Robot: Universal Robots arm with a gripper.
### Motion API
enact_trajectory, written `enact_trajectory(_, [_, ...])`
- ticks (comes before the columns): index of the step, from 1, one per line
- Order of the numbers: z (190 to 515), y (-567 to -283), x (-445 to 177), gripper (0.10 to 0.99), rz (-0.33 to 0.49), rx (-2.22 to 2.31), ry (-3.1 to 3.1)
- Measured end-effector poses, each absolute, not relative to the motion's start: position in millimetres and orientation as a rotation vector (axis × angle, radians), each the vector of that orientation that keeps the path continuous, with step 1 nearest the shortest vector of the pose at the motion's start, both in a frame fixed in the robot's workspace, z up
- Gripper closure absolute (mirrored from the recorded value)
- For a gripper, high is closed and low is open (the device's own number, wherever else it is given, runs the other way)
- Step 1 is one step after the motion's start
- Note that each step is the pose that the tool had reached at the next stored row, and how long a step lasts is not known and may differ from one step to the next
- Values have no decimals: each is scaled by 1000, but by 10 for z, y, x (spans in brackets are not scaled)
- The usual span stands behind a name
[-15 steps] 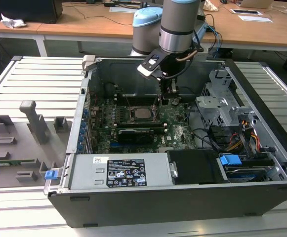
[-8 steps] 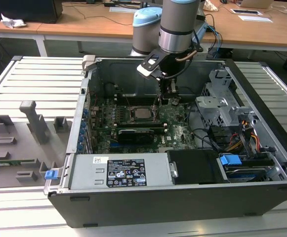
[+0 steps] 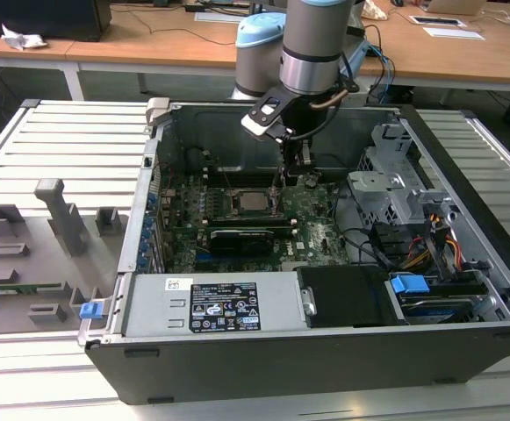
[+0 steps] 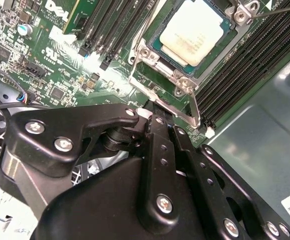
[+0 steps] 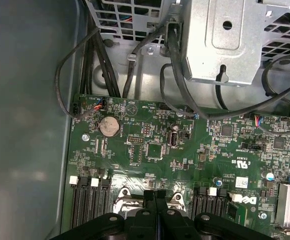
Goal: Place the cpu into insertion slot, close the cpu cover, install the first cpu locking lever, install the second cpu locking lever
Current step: 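Close the cpu cover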
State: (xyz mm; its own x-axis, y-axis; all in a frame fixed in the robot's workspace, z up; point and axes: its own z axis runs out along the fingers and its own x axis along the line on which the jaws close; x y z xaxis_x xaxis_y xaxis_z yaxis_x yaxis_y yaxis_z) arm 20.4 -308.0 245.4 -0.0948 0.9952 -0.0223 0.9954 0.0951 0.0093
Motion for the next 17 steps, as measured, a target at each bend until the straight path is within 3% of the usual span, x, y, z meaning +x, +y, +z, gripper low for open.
enact_trajectory(17, [2454, -3080, 130, 980, -13, 2098, 2308])
